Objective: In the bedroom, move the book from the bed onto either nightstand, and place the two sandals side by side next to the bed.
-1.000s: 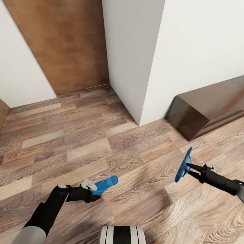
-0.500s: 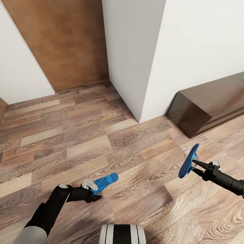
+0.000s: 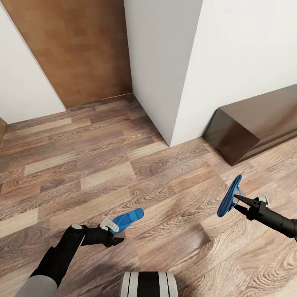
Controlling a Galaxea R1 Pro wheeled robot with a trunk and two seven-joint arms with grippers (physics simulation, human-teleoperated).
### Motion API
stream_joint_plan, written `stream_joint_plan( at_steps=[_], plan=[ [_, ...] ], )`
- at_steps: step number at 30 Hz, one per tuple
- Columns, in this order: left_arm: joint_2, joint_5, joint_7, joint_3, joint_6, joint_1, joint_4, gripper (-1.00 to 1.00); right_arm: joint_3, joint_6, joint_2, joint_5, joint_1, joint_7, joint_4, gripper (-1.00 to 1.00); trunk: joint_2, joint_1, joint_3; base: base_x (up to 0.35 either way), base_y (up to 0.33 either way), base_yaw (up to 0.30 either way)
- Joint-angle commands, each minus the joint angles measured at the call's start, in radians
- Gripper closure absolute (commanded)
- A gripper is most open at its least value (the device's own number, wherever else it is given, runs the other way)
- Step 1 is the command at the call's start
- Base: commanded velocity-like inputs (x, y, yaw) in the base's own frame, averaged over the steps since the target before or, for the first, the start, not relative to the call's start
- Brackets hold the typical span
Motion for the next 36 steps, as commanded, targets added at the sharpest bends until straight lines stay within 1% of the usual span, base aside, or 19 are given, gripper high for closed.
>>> stream_joint_plan(
  at_steps=[1,7,20,26,32,36],
  plan=[
    [0.000,-0.004,-0.004,-0.001,0.006,0.000,-0.002,-1.00,0.001,0.008,0.000,-0.005,0.000,0.000,0.000,1.00,0.000,0.000,-0.001,0.000,0.000,0.000],
    [0.000,-0.004,-0.004,-0.001,0.006,0.000,-0.002,-1.00,0.001,0.008,0.000,-0.005,0.000,0.000,0.000,1.00,0.000,0.000,-0.001,0.000,0.000,0.000],
    [0.000,-0.004,-0.004,-0.001,0.006,0.000,-0.002,-1.00,0.002,0.008,0.000,-0.004,0.000,-0.001,0.000,1.00,-0.003,0.006,-0.051,0.000,0.000,0.000],
    [0.000,-0.004,-0.002,-0.001,0.006,-0.001,-0.004,-1.00,0.002,0.008,0.001,-0.003,0.000,-0.002,-0.001,1.00,-0.003,0.006,-0.051,0.005,0.000,0.000],
    [0.000,-0.003,0.002,0.000,0.005,0.000,-0.004,-1.00,0.002,0.008,0.001,-0.003,0.000,-0.002,-0.001,1.00,-0.003,0.006,-0.051,0.209,0.000,0.000],
    [0.000,-0.002,0.002,0.001,0.005,0.000,-0.005,-1.00,0.002,0.008,0.001,-0.003,0.000,-0.002,-0.001,1.00,-0.003,0.006,-0.051,0.049,0.000,0.000]
  ],
)
